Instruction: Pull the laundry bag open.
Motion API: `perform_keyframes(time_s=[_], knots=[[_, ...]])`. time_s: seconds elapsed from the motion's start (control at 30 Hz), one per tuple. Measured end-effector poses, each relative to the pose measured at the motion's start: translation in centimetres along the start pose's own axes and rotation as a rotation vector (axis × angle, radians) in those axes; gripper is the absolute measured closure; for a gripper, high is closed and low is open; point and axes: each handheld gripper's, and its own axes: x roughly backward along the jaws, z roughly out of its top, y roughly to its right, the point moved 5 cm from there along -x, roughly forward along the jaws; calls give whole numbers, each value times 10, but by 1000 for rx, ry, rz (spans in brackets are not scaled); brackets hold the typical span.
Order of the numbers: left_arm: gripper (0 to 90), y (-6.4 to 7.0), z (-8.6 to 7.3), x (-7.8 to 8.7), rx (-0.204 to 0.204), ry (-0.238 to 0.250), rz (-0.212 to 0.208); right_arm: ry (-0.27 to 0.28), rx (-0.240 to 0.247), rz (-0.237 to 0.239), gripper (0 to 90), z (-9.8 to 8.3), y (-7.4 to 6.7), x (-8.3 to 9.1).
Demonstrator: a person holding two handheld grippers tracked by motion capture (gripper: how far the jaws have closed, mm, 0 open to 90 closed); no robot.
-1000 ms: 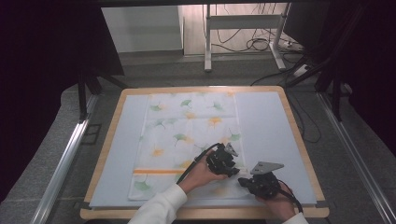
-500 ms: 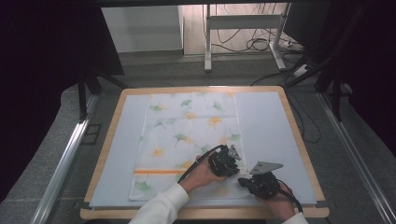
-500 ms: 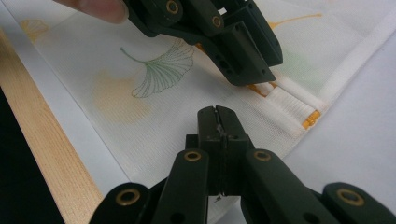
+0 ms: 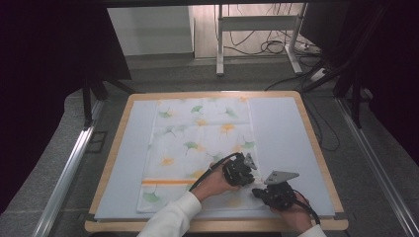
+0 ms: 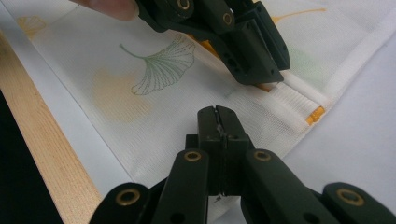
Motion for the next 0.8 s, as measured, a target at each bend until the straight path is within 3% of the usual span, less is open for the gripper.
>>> perform_keyframes(time_s=[0.43, 0.57, 0.8], knots=[[853, 0, 0, 0, -2, -6, 4, -1, -3, -7, 887, 2, 2, -2], [855, 0, 0, 1, -7, -12, 6, -5, -4, -27, 890, 9, 10, -10], [857, -1, -1, 1, -5, -16, 0, -5, -61, -16, 892, 7, 16, -8]])
